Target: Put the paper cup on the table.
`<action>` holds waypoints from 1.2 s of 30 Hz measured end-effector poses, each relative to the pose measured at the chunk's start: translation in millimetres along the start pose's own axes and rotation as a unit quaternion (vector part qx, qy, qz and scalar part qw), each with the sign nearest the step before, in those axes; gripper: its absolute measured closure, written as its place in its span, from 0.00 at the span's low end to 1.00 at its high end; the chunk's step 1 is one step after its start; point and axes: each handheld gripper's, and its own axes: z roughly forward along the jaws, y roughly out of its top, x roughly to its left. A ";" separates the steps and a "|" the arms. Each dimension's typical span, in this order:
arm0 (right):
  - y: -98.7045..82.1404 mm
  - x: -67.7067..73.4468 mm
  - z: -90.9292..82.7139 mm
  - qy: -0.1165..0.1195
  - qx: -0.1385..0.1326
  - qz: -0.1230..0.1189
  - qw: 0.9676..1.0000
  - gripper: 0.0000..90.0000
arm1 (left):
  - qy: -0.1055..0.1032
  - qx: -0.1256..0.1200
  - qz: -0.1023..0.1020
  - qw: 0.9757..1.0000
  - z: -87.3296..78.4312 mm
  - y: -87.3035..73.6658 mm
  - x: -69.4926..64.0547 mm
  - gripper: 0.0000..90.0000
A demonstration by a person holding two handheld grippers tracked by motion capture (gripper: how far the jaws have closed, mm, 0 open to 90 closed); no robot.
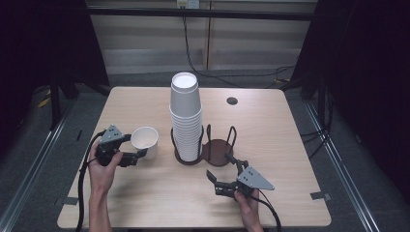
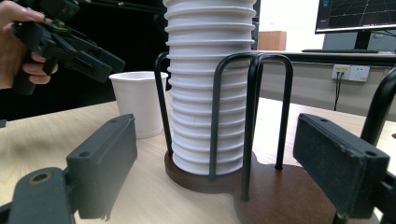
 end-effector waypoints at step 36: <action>0.0 0.0 0.0 0.000 0.000 0.000 1.000 0.15 | -0.008 -0.187 -0.024 0.982 36.9 -60.8 -115.9 0.18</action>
